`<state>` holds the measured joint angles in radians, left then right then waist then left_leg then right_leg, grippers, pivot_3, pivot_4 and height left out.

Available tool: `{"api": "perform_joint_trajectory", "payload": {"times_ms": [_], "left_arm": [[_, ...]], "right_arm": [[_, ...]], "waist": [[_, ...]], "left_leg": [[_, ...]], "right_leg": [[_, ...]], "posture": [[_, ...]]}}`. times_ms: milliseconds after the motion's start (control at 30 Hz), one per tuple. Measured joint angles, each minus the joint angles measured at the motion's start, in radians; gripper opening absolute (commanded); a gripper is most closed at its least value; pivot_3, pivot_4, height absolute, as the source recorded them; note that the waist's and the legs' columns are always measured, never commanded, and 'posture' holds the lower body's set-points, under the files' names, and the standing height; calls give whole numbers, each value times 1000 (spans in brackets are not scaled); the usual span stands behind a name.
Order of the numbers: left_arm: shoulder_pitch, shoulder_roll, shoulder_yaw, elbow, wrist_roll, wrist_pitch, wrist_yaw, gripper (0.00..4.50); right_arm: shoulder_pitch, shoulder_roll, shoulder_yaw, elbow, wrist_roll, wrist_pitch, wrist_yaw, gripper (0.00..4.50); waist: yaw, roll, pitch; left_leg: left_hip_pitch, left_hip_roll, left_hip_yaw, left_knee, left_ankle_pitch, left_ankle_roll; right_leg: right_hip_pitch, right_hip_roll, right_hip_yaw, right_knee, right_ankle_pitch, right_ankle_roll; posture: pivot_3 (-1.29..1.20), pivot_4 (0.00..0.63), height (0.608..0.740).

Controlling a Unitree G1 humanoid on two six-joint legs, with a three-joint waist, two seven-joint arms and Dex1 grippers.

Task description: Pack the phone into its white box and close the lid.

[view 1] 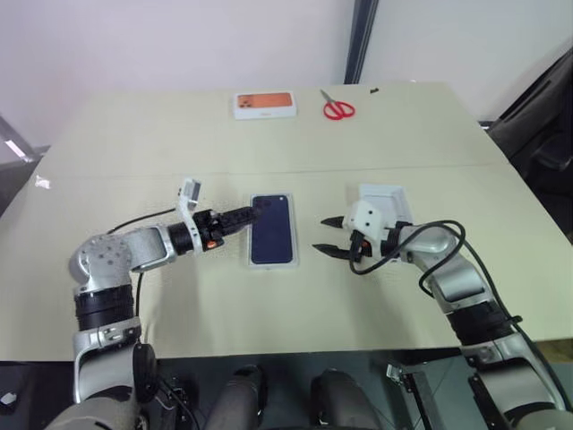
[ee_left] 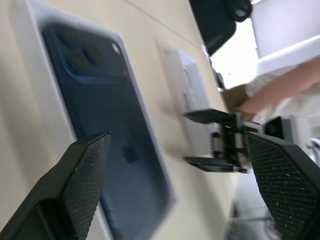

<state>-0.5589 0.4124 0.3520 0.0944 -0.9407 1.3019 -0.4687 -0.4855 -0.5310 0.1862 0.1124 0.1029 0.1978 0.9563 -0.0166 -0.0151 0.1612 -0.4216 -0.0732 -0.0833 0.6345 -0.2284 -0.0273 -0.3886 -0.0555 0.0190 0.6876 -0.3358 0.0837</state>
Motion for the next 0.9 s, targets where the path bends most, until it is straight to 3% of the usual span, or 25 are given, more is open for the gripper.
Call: {"api": "perform_joint_trajectory", "payload": {"times_ms": [100, 233, 433, 633, 900], "left_arm": [[11, 18, -44, 13, 70, -85, -19, 2079], [24, 55, -146, 21, 190, -236, -76, 16], [49, 43, -290, 82, 348, -396, -120, 16], [41, 12, -321, 82, 376, -409, -140, 16], [28, -48, -347, 64, 379, -363, -165, 16]], "right_arm": [[-14, 5, -4, 10, 0, 1, -20, 2038], [-46, 33, -5, 33, -21, -20, -75, 19], [-52, 88, 41, 73, -103, -29, -164, 19], [-51, 135, 70, 68, -120, -17, -182, 19], [-36, 103, 70, 37, -119, -7, -164, 19]], "waist": [[3, 0, 0], [4, 0, 0], [3, 0, 0], [6, 0, 0], [9, 0, 0]], "left_leg": [[0, 0, 0, 0, 0, 0], [0, 0, 0, 0, 0, 0], [0, 0, 0, 0, 0, 0], [0, 0, 0, 1, 0, 0], [0, -1, 0, 1, 0, 1]], "right_leg": [[0, 0, 0, 0, 0, 0], [0, 0, 0, 0, 0, 0], [-1, 0, 0, 0, 0, 0], [1, 0, 0, 0, 0, 0], [1, 0, -1, 0, 0, 0]], "posture": [[0, 150, 740], [0, 150, 740], [0, 150, 740], [0, 150, 740], [0, 150, 740]]}}
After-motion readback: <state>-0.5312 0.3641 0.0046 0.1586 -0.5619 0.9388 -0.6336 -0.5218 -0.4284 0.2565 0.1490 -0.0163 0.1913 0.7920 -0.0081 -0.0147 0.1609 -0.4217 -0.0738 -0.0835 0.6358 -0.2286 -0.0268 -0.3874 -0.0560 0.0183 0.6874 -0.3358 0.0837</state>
